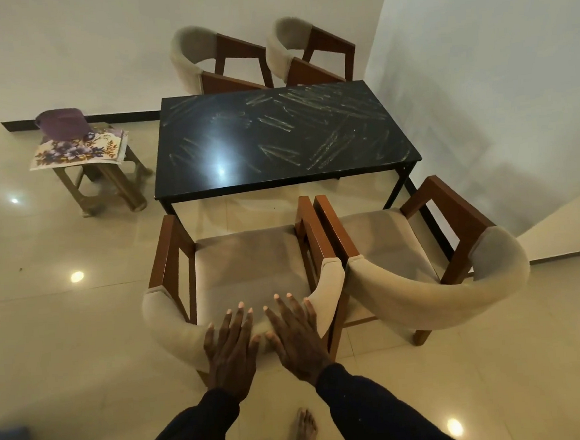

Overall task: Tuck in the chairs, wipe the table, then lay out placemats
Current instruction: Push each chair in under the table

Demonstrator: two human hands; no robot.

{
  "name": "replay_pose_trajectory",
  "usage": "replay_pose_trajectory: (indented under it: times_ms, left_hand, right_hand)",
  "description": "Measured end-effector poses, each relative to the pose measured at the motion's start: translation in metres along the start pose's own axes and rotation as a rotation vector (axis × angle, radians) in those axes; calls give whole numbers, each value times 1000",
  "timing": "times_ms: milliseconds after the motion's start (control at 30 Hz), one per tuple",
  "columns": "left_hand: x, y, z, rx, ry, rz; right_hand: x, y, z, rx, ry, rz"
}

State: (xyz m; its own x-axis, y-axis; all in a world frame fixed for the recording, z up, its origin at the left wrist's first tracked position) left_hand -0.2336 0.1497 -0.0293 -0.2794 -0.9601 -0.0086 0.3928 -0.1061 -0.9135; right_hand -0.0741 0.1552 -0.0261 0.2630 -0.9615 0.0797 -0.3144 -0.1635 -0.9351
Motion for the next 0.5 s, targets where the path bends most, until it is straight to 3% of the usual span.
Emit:
replay_pose_trajectory:
  times_ms: [200, 400, 500]
  left_hand:
    - [4, -1, -2, -49, 19, -18]
    - [20, -20, 18, -39, 135, 18]
    - [27, -24, 39, -62, 196, 16]
  right_hand:
    - [9, -12, -6, -1, 33, 22]
    - [52, -31, -9, -134, 139, 185]
    - [77, -39, -3, -76, 148, 253]
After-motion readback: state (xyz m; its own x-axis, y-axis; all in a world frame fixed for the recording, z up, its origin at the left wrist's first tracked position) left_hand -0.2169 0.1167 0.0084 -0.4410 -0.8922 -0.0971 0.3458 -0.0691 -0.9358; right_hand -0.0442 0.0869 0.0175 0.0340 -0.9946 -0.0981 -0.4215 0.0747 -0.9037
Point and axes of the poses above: each hand's wrist, its own x-axis away from the middle knuckle, its own y-axis out of the palm, z = x × y, the point moved 8 cm from there along -x, towards the middle knuckle, and after that the axes turned 1 degree about y, right-handed, at the moved point
